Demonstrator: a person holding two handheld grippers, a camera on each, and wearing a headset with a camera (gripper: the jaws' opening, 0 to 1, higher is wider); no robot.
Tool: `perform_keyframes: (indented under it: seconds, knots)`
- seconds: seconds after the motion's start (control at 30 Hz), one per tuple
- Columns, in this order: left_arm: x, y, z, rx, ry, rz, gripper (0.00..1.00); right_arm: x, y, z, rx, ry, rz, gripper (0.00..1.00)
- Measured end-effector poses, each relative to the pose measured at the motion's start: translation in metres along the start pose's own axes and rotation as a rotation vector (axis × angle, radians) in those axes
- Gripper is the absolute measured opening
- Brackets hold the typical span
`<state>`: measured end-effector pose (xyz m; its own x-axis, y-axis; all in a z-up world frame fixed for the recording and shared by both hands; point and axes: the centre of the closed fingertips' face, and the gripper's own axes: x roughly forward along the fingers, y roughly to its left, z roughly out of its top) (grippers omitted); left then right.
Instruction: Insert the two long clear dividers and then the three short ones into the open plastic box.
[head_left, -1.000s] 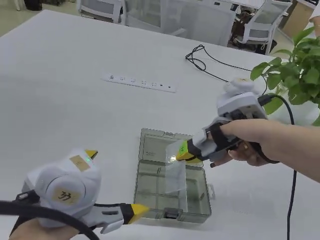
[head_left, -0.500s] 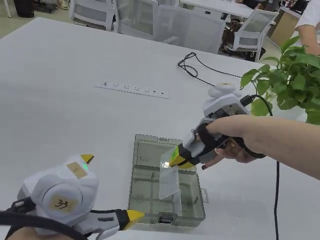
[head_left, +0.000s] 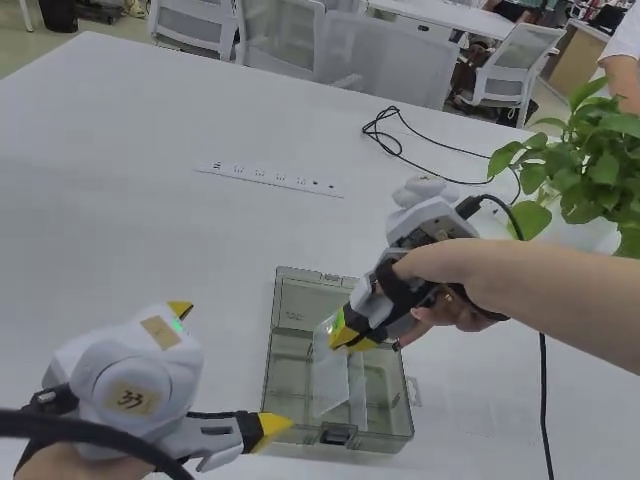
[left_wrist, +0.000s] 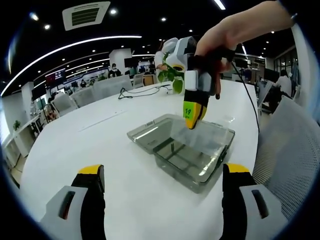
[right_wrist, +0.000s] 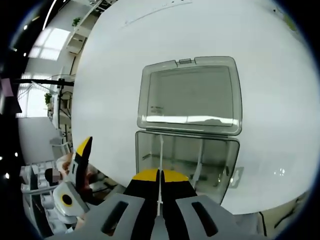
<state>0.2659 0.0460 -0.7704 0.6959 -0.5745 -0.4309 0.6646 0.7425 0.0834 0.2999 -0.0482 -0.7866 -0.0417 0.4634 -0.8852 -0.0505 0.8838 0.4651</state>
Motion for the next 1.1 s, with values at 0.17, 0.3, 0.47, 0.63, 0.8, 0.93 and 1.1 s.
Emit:
perform_keyframes:
  seconds: [0.17,0.3,0.47,0.63,0.8,0.93,1.1]
  knots:
    - [0.001,0.0,0.0,-0.001,0.0,-0.003,1.0,0.003,-0.001,-0.008,0.015,-0.002,-0.008,0.02]
    - [0.001,-0.001,0.0,-0.001,0.003,-0.006,1.0,0.008,-0.002,-0.014,0.007,0.0,-0.027,0.02]
    - [0.002,-0.001,0.0,0.002,0.006,-0.006,1.0,0.01,-0.005,-0.013,0.022,-0.006,-0.027,0.02]
    - [0.002,-0.001,-0.001,0.002,0.009,-0.006,1.0,0.01,-0.006,-0.012,0.024,-0.009,-0.028,0.02]
    - [0.002,-0.002,-0.002,0.003,0.011,-0.008,1.0,0.011,-0.005,-0.012,0.019,-0.004,-0.03,0.02]
    - [0.001,-0.001,-0.002,-0.001,0.011,-0.006,1.0,0.012,-0.005,-0.012,0.009,0.0,-0.032,0.02]
    - [0.001,0.0,-0.002,-0.006,0.007,-0.003,1.0,0.013,-0.005,-0.011,0.008,0.002,-0.034,0.02]
